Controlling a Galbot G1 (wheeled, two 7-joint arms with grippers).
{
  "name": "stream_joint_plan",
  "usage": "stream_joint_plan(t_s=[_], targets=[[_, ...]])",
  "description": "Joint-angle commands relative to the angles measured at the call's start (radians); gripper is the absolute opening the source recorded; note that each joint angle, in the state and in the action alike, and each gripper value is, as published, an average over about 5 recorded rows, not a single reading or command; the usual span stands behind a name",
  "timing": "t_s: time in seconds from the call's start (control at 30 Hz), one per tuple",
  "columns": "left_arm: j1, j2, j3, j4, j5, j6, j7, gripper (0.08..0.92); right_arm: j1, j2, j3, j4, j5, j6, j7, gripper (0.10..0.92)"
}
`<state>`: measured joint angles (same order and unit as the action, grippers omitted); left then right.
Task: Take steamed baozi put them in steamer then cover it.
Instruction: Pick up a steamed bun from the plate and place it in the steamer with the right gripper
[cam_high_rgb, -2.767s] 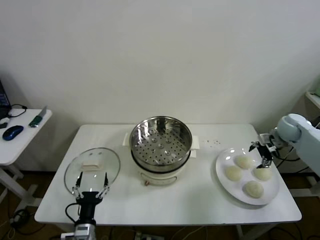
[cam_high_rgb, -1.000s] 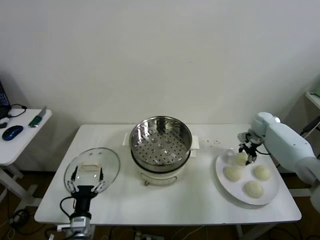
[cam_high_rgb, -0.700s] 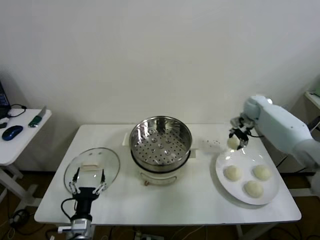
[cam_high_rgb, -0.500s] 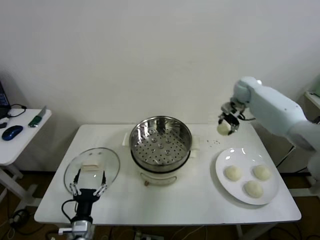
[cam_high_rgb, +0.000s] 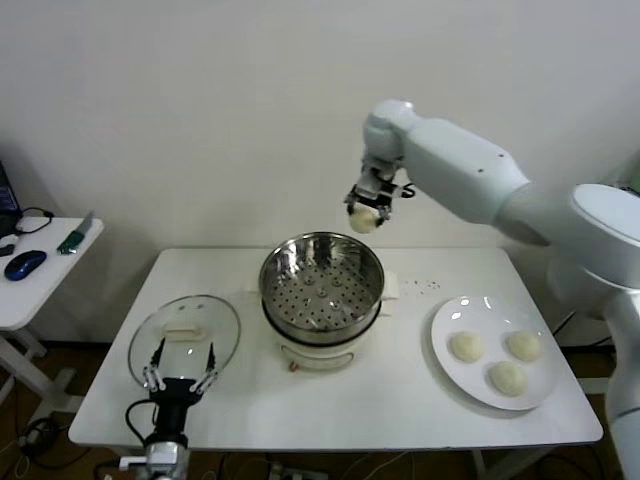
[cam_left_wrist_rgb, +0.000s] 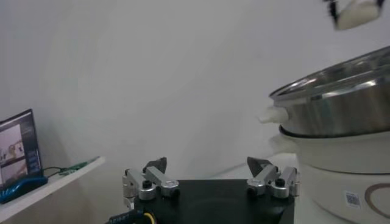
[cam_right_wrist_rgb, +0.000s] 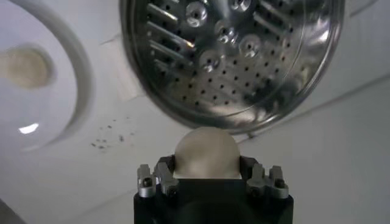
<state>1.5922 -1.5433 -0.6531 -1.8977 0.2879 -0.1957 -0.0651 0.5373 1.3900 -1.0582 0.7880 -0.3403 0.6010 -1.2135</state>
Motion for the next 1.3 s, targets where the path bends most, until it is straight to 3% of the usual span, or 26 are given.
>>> stream_joint_plan(t_s=[0.03,0.47,0.93,1.17,1.3], targets=[[0.004,0.005,-0.012,-0.005,0.001,0.001,0.004,0.823,-0.077,0.186,0.032,0.001,-0.220,0.138,0.065,0.679],[0.014,0.018,-0.027,-0.014,-0.007,0.002,0.001,0.823,-0.216,0.211,0.064,-0.073,-0.369,0.167,0.096,0.687],[0.018,0.022,-0.027,-0.011,-0.009,0.001,-0.001,0.823,-0.255,0.206,0.106,-0.143,-0.436,0.169,0.101,0.706],[0.015,0.023,-0.026,-0.008,-0.009,0.002,-0.002,0.823,-0.244,0.202,0.124,-0.132,-0.409,0.158,0.073,0.809],[0.017,0.022,-0.024,-0.008,-0.009,0.000,-0.002,0.823,-0.194,0.160,0.118,-0.073,-0.325,0.135,0.019,0.821]])
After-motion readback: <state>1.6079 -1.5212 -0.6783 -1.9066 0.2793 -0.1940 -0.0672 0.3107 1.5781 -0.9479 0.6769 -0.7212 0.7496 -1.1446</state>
